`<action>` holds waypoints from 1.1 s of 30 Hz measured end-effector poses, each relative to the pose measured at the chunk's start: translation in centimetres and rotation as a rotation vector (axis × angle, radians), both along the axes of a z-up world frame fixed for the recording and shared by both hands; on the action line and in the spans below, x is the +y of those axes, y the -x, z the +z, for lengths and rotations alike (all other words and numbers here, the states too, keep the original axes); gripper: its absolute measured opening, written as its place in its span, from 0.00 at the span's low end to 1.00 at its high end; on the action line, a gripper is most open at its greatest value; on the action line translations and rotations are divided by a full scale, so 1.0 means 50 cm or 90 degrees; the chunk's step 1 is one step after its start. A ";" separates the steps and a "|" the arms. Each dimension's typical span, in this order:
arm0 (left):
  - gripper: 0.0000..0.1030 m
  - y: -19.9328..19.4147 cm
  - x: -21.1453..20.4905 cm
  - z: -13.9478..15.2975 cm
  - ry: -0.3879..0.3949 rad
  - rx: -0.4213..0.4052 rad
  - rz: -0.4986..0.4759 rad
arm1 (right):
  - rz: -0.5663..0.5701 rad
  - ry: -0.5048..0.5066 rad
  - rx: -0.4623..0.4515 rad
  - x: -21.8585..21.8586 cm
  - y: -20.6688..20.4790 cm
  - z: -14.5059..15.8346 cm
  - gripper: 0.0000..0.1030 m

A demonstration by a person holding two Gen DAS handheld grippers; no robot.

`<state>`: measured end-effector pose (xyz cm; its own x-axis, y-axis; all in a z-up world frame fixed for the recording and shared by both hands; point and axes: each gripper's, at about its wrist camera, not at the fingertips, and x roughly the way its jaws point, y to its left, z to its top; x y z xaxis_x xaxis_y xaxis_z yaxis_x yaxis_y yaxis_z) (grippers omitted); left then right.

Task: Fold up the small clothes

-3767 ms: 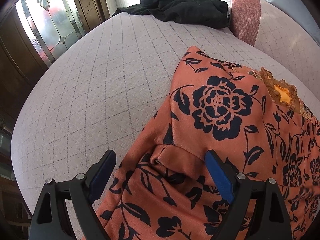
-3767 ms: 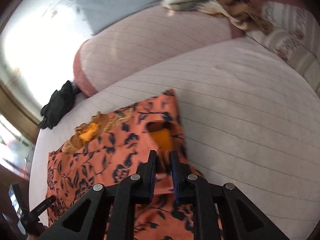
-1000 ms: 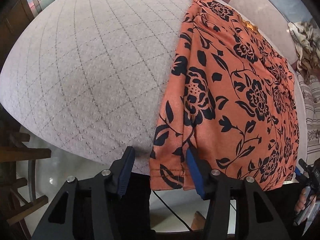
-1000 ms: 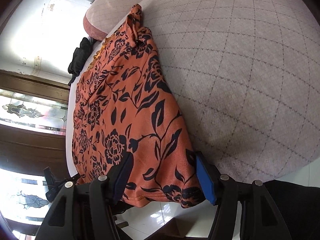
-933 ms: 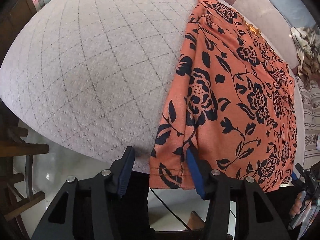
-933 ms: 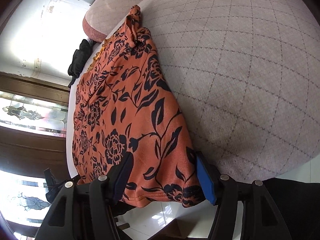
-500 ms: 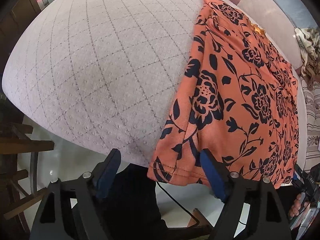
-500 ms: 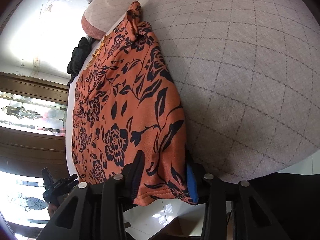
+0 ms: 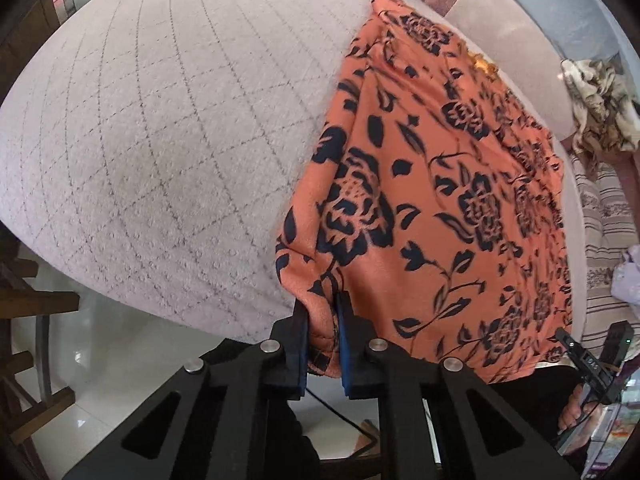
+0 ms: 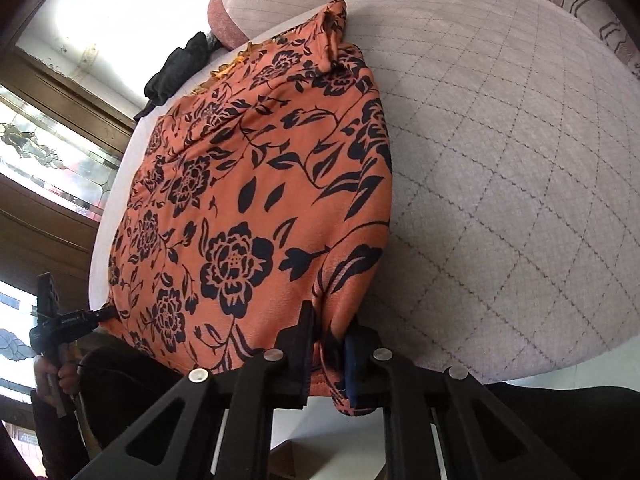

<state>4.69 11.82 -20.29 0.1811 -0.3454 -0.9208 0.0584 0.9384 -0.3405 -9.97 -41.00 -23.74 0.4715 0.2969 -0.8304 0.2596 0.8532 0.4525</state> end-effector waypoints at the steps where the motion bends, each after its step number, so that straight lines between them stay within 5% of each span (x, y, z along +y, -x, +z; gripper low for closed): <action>1: 0.12 -0.007 0.003 0.016 0.022 -0.008 -0.001 | 0.005 -0.012 -0.008 -0.001 -0.004 0.009 0.13; 8: 0.12 -0.128 -0.003 0.150 0.114 -0.049 -0.012 | -0.003 -0.119 -0.091 -0.049 -0.074 0.109 0.12; 14: 0.12 -0.373 -0.070 0.212 0.144 -0.081 0.015 | -0.093 -0.134 -0.192 -0.138 -0.246 0.201 0.12; 18: 0.15 -0.551 -0.139 0.205 0.135 -0.136 0.070 | -0.214 -0.177 -0.258 -0.223 -0.401 0.188 0.12; 21: 0.30 -0.626 -0.172 0.137 0.134 -0.162 0.137 | -0.281 -0.241 -0.266 -0.265 -0.494 0.105 0.16; 23: 0.44 -0.636 -0.181 0.089 0.136 -0.165 0.169 | -0.308 -0.275 -0.212 -0.278 -0.525 0.029 0.40; 25: 0.44 -0.610 -0.174 0.067 0.157 -0.195 0.195 | -0.324 -0.299 -0.148 -0.295 -0.542 -0.024 0.63; 27: 0.46 -0.552 -0.167 0.069 0.157 -0.248 0.229 | -0.320 -0.304 -0.160 -0.313 -0.543 -0.020 0.63; 29: 0.60 -0.487 -0.172 0.084 0.134 -0.289 0.231 | -0.337 -0.249 -0.209 -0.329 -0.526 0.019 0.67; 33: 0.64 -0.399 -0.240 0.121 0.016 -0.291 0.182 | -0.307 -0.168 -0.273 -0.303 -0.504 0.091 0.68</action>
<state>24.63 -0.21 -14.23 0.6513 -0.2441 -0.7184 -0.0505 0.9308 -0.3621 15.22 -56.13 -19.18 0.8719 0.1379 -0.4698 0.3337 0.5349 0.7762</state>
